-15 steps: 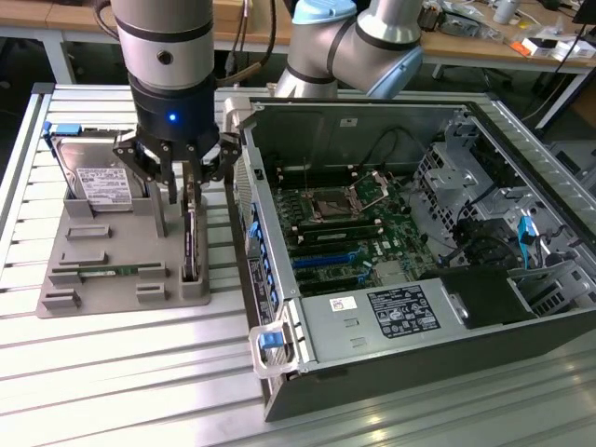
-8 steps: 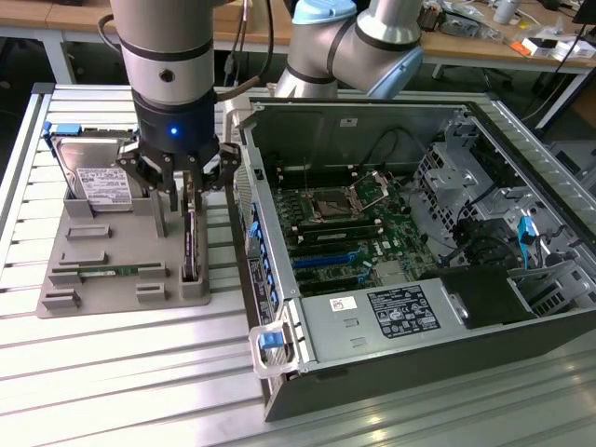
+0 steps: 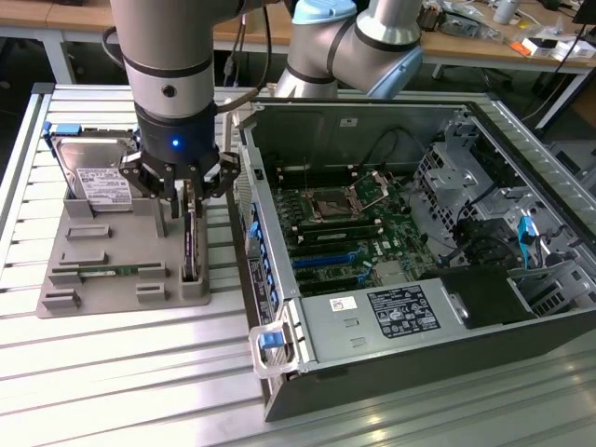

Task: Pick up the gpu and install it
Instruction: 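Pick up the gpu and move the gpu toward the slot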

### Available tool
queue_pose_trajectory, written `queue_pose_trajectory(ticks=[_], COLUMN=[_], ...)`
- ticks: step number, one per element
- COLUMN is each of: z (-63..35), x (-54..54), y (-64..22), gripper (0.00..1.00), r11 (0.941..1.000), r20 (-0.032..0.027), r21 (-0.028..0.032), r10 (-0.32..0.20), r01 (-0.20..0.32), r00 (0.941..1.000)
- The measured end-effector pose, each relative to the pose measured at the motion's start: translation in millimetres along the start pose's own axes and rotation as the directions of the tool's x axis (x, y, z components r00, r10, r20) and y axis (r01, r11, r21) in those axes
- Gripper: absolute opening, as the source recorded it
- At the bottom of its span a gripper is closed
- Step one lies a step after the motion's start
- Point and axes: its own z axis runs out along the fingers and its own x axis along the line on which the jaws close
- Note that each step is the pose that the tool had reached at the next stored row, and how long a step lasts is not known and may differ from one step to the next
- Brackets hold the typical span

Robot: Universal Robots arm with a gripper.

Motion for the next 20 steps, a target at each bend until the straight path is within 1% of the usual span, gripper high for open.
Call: queue_pose_trajectory(ticks=[8,10,12,16,20], z=[10.1,15.8,19.1,22.9,23.3], x=[0.2,0.3,0.3,-0.8,-0.9], y=[-0.4,-0.7,-0.8,-0.9,0.7], gripper=[0.36,0.36,0.36,0.36,0.36], r11=[1.0,1.0,1.0,1.0,1.0], r20=[0.0001,0.0,-0.0001,-0.0002,-0.0001], r21=[0.0,0.0,0.0001,0.0001,0.0], r10=[0.0,0.0,0.0,-0.001,-0.001], r01=[0.0,0.0,0.0,0.001,0.001], r00=[1.0,1.0,1.0,1.0,1.0])
